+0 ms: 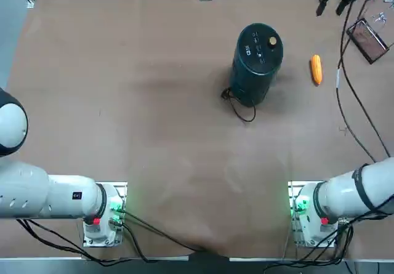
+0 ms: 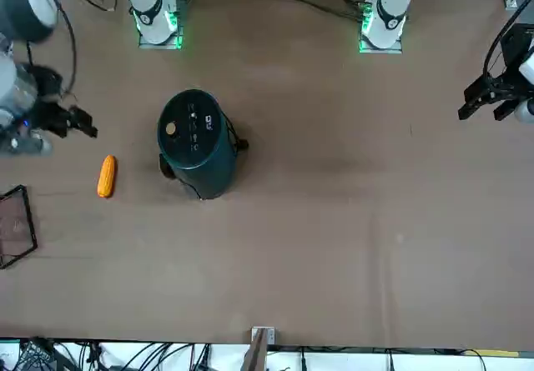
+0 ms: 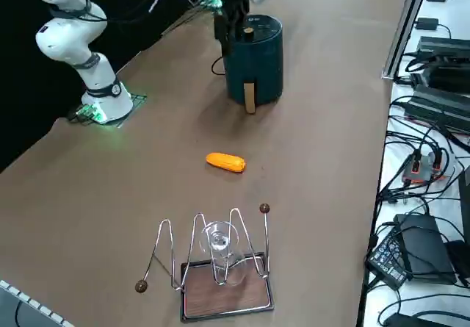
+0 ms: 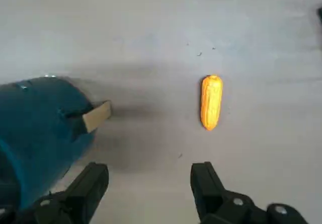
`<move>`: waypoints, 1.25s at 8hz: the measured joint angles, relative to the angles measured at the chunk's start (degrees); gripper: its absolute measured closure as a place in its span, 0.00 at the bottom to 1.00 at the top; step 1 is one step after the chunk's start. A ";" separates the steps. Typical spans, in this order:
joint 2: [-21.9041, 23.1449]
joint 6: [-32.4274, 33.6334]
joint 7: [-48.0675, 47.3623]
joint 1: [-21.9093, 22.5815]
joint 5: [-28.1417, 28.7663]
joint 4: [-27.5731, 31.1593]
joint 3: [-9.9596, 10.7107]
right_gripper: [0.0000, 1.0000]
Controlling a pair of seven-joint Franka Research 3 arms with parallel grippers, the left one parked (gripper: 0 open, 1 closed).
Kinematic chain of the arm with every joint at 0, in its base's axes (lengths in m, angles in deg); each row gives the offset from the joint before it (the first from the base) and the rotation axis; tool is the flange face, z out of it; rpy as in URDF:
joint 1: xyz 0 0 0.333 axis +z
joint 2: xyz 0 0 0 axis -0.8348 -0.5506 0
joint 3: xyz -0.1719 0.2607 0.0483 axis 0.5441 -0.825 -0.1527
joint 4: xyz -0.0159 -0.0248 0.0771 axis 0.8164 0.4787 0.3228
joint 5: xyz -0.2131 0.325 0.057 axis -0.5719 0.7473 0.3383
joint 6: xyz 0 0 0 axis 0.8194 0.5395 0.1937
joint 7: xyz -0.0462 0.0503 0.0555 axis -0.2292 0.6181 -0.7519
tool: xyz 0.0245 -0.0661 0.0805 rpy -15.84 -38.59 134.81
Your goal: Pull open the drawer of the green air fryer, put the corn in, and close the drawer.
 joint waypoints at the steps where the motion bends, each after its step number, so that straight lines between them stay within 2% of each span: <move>1: -2.81 -2.58 -2.83 0.00 1.55 0.24 0.00 0.00; 5: -11.38 -10.06 -22.49 1.19 8.41 0.29 -0.18 0.00; 8: -15.29 -12.62 -42.90 4.71 9.40 0.29 -0.38 0.00; 10: -17.25 -12.91 -51.99 6.07 12.48 0.79 -0.41 0.00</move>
